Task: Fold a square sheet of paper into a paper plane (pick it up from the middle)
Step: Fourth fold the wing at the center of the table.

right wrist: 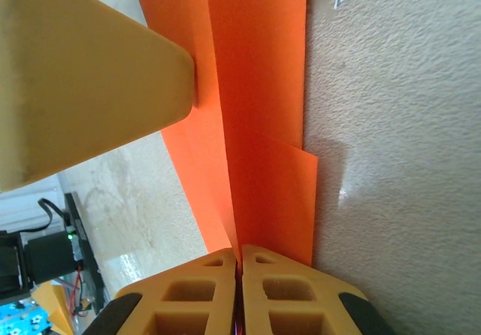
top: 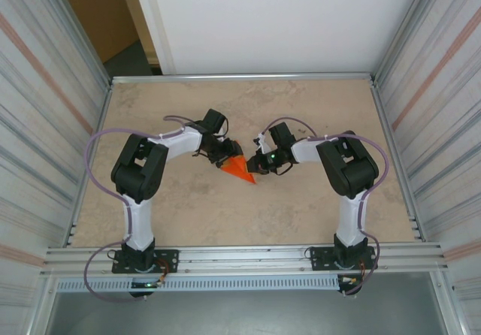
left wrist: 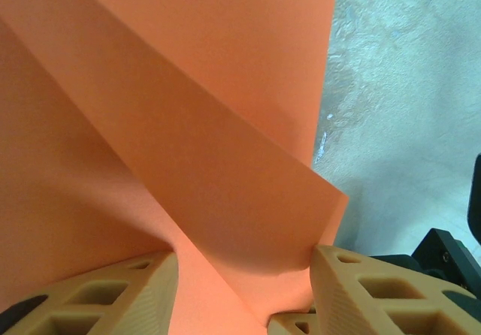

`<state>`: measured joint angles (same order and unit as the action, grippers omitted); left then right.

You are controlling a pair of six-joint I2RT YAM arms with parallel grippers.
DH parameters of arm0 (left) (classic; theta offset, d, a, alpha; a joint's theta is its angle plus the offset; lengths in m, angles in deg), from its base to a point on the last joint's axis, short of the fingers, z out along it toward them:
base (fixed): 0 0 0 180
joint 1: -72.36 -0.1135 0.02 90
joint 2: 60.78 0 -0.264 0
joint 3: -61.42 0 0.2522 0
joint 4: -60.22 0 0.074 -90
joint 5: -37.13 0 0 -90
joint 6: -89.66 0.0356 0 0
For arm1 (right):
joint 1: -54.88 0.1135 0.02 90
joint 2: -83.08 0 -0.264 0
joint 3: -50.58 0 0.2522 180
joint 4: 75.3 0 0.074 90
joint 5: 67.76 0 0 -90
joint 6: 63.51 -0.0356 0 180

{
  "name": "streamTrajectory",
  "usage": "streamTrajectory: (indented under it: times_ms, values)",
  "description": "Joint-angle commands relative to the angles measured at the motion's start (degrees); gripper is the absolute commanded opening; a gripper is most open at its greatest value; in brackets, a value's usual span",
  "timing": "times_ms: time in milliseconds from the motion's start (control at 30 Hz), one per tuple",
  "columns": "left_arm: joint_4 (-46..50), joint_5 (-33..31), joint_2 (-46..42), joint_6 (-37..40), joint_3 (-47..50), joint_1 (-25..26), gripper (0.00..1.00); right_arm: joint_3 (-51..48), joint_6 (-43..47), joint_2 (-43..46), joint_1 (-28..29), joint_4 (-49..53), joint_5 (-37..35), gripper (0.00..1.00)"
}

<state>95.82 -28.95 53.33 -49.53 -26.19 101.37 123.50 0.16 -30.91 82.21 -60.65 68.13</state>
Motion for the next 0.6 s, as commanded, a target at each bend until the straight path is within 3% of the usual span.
streamTrajectory:
  times_ms: [0, 300, 567]
  values:
    - [6.3, -1.9, 2.2, 1.5, 0.2, 0.3, 0.51, -0.3, 0.8, -1.3, -0.6, 0.2, 2.3, 0.08]
    - [1.2, 1.8, -2.4, 3.3, -0.7, -0.9, 0.56, 0.2, -1.7, -2.0, -1.5, -0.8, 6.4, 0.04]
    - [-10.3, 5.1, -8.4, 0.0, 5.7, -2.4, 0.59, 0.8, -5.8, -2.6, -2.2, -1.1, 8.7, 0.04]
